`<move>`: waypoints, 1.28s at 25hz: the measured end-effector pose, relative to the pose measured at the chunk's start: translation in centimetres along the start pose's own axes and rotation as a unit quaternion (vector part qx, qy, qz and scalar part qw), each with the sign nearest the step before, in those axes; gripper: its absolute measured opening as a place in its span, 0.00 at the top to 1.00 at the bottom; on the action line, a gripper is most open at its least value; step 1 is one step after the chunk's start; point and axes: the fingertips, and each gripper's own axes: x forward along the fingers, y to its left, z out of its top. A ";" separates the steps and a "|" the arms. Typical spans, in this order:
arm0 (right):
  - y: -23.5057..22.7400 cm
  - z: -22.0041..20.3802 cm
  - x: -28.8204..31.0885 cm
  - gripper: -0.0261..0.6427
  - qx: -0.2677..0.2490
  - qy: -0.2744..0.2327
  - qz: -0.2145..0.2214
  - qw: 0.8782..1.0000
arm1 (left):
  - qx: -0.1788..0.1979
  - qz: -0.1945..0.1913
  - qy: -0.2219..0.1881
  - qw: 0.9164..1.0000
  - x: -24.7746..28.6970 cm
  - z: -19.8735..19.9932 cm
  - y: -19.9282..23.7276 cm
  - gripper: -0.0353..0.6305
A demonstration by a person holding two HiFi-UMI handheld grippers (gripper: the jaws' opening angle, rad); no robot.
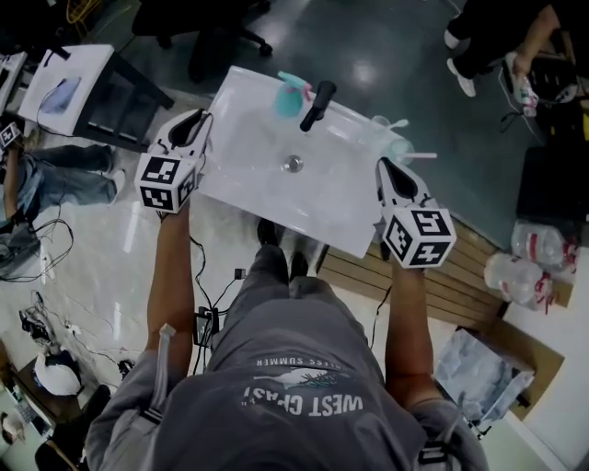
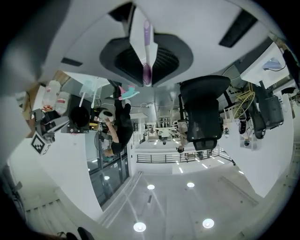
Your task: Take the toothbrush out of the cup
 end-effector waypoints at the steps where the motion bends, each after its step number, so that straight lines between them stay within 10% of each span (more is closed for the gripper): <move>1: -0.1 -0.1 -0.1 0.95 0.001 0.000 -0.001 1.000 | 0.000 -0.004 -0.001 1.000 0.2 0.1 -0.3 0.86; 32: -4.4 -2.5 0.2 0.94 0.028 0.018 -0.040 0.999 | -0.012 -0.148 0.085 0.985 8.3 -6.6 -11.3 0.86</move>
